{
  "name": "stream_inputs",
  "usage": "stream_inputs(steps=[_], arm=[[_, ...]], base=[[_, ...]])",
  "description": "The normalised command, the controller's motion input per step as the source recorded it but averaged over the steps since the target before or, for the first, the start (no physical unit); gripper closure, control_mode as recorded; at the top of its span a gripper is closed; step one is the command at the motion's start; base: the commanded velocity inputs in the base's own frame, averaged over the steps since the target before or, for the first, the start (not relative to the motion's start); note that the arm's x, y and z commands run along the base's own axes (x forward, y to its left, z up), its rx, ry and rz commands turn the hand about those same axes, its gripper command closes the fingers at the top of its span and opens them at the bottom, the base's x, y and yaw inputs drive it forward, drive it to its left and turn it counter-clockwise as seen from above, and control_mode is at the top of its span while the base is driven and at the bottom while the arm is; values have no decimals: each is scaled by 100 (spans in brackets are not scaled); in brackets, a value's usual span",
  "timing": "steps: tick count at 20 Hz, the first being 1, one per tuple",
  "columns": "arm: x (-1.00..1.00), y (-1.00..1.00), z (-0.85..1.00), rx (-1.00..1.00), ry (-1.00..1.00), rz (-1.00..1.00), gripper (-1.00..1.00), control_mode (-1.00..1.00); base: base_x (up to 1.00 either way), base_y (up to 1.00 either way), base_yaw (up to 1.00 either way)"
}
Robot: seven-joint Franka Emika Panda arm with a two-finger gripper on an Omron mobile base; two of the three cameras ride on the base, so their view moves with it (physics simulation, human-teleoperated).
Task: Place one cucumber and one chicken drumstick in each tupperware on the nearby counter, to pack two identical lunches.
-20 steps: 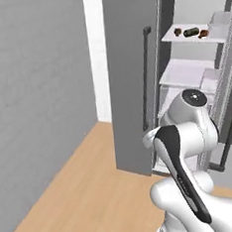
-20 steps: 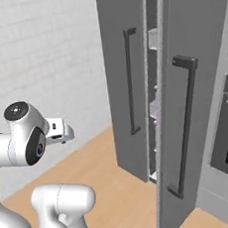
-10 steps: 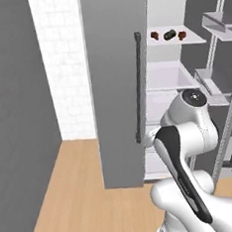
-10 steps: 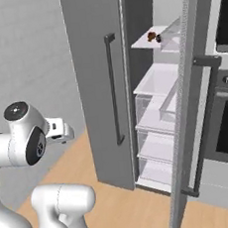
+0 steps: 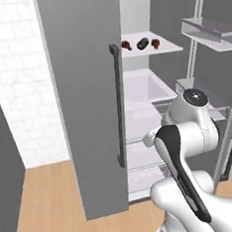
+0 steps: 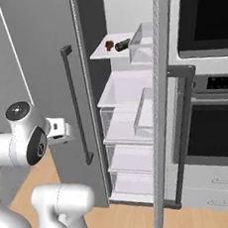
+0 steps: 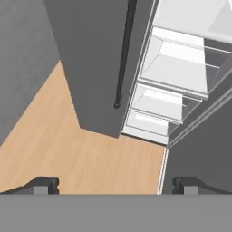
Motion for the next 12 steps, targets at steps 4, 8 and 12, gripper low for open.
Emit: stream_inputs(steps=[4,8,12], arm=[[0,0,0,0,0,0,-100,100],[0,0,0,0,0,0,-100,100],[0,0,0,0,0,0,-100,100]], base=[[68,6,-38],[60,9,-36],[45,0,-29]])
